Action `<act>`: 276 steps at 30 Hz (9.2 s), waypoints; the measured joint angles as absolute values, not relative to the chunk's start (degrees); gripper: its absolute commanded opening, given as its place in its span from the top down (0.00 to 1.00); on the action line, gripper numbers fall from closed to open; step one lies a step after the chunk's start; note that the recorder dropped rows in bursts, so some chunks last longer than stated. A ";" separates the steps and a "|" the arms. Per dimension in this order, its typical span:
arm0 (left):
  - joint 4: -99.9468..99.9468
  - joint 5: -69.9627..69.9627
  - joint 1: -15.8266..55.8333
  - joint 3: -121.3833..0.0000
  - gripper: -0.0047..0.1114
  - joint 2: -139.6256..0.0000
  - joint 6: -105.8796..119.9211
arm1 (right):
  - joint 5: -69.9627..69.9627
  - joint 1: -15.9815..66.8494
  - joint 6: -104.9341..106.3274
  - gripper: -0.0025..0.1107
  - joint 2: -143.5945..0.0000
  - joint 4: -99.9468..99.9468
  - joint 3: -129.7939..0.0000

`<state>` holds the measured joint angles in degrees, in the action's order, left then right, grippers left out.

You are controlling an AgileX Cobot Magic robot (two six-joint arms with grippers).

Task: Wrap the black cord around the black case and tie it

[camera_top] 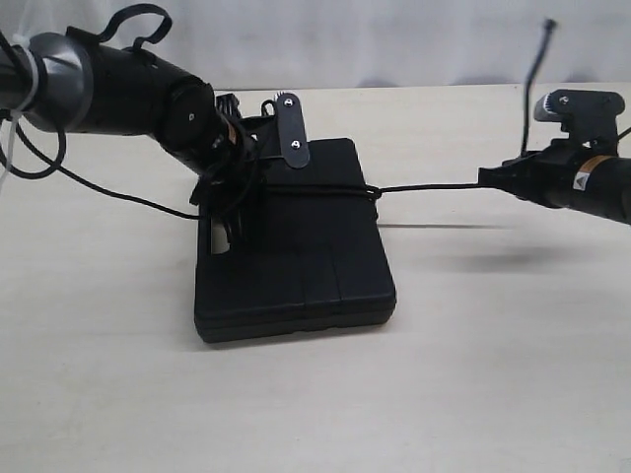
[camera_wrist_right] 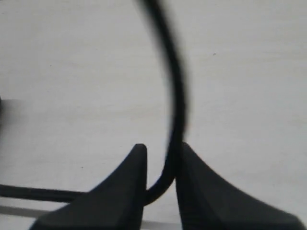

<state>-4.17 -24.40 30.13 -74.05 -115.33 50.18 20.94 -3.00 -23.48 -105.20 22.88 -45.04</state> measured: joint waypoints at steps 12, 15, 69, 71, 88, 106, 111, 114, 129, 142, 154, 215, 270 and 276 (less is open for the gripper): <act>-4.29 -25.14 29.82 -74.05 0.68 -114.91 49.72 | 13.63 -7.59 -23.15 0.45 -101.19 16.58 -45.04; -3.28 -24.81 29.82 -74.05 0.68 -114.28 49.72 | 13.09 -6.75 -23.15 0.45 -99.56 19.75 -45.04; 13.20 -25.67 5.97 -64.30 0.96 -103.87 29.30 | 10.31 15.82 -84.95 0.94 -110.72 88.73 -48.42; 13.07 -25.39 5.97 -64.21 0.96 -103.87 28.81 | 9.27 17.99 -84.95 0.94 -111.68 88.27 -49.84; 13.54 -25.39 5.97 -64.21 0.96 -103.87 28.46 | 5.11 27.62 -85.39 0.94 -114.78 87.45 -55.21; 17.08 -16.99 5.97 -58.55 0.96 -88.39 28.46 | -2.38 28.63 -85.80 0.94 -94.77 87.45 -44.40; 19.42 -8.52 5.97 -50.49 0.96 -77.50 28.35 | -2.38 28.67 -88.27 0.94 -83.09 87.45 -39.40; 20.25 -6.57 5.97 -47.33 0.96 -70.68 28.35 | -2.38 28.67 -90.41 0.94 -75.36 87.45 -37.10; 25.30 -7.40 5.97 -34.85 0.96 -30.49 28.54 | -1.79 28.67 -93.95 0.94 -23.83 85.06 -21.73; 25.79 -14.61 5.97 -34.75 0.96 -18.73 28.54 | -1.57 28.67 -93.99 0.94 -5.00 85.06 -21.38; 25.79 -14.61 5.97 -34.75 0.96 -18.61 28.54 | -1.57 28.67 -93.99 0.94 -2.71 85.06 -21.38; -7.43 -1.59 -0.70 -1.83 0.96 -0.14 -2.70 | -1.57 28.67 -94.20 0.94 -2.71 85.06 -21.38; -12.69 -17.38 -0.70 -0.21 0.96 -0.14 -2.70 | -1.57 28.67 -94.20 0.94 -2.61 85.06 -21.38; -12.79 -17.38 -0.70 -0.21 0.96 -0.14 -2.70 | -2.29 28.67 -93.25 0.94 -2.15 85.06 -19.61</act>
